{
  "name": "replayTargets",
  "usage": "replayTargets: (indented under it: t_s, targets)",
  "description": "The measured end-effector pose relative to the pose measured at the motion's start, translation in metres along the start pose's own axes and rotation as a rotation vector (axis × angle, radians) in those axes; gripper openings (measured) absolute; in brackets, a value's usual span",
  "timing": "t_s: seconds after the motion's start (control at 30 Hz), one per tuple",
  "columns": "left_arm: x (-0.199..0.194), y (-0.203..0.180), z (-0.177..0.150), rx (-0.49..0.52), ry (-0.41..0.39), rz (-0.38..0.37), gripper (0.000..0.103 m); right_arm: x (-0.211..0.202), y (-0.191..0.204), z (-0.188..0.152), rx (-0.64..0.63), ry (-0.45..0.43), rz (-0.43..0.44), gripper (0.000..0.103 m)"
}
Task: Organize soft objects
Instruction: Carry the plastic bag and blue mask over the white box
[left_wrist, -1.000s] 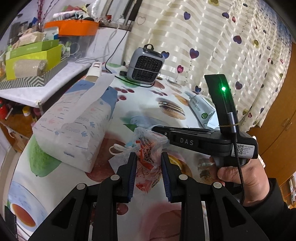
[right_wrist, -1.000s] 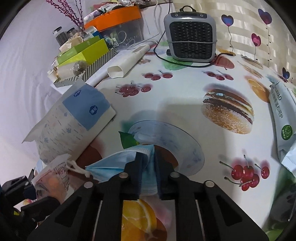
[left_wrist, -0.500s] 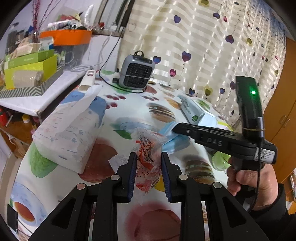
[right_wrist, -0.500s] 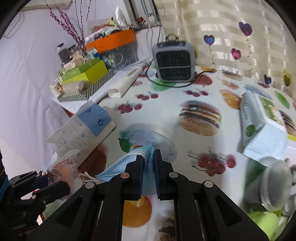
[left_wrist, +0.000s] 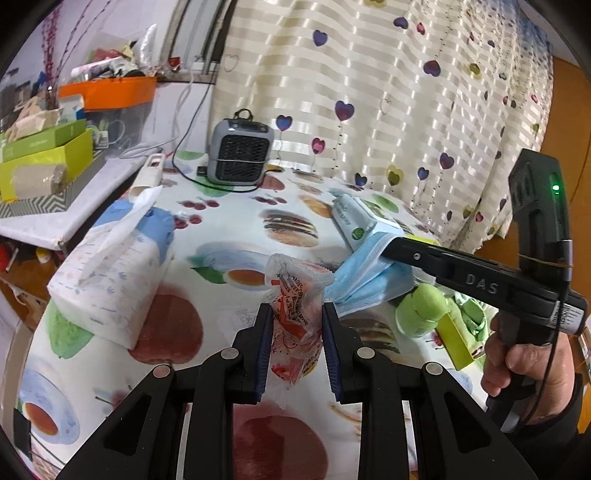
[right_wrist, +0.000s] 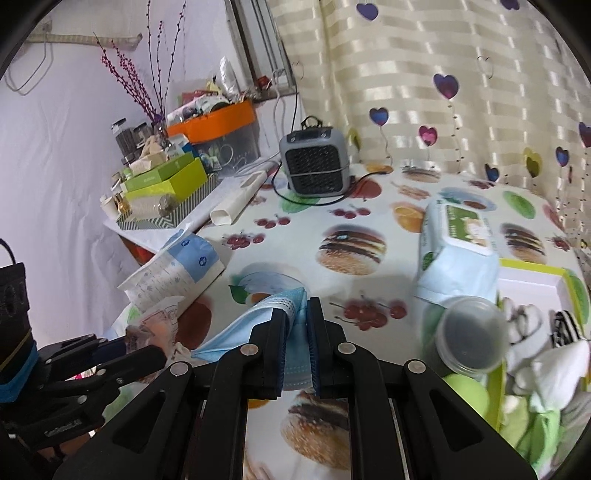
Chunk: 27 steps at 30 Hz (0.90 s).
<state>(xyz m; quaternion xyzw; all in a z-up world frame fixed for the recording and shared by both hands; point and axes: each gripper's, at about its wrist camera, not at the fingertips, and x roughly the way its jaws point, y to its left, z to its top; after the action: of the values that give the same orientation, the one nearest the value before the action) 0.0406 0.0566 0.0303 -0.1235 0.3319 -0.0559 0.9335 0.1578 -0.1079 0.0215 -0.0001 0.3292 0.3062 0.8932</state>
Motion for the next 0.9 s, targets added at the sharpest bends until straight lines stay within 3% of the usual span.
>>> replayTargets:
  t_s: [0.9]
  targets:
    - [0.026, -0.089, 0.018, 0.152, 0.015, -0.116, 0.024, -0.094, -0.077, -0.023, 0.116, -0.128, -0.149, 0.011]
